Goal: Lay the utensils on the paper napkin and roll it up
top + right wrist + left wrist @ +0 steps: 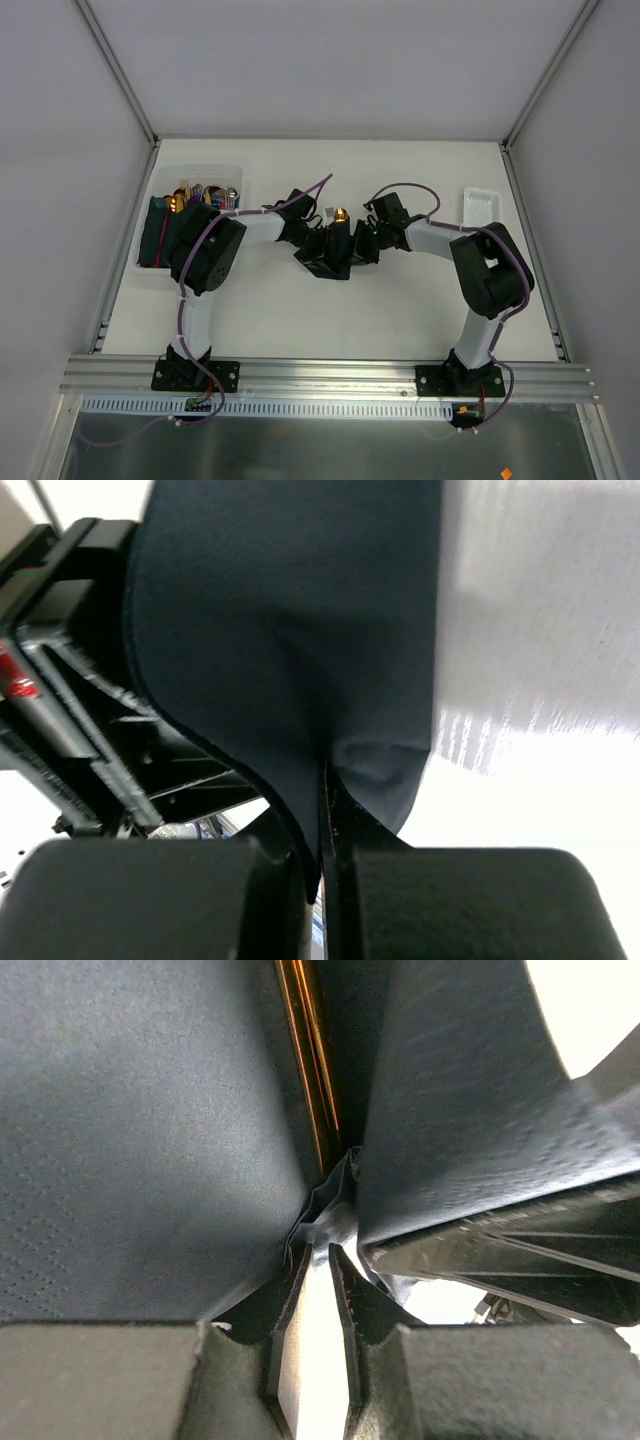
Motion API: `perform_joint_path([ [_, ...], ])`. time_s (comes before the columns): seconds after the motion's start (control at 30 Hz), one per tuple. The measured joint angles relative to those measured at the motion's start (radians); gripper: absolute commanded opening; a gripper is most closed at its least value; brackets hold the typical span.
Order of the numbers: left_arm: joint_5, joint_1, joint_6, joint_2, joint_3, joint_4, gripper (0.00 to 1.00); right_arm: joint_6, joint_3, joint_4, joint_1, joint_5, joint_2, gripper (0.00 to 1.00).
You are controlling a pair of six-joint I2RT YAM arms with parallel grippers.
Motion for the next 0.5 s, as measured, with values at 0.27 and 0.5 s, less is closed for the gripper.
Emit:
perform_joint_path([
  [0.27, 0.006, 0.000, 0.000, -0.002, -0.001, 0.000, 0.15, 0.006, 0.000, 0.008, 0.000, 0.000, 0.040, 0.11],
  [0.5, 0.006, 0.029, 0.011, -0.081, -0.081, -0.004, 0.20, 0.011, 0.007, 0.019, 0.000, -0.019, 0.057, 0.33],
])
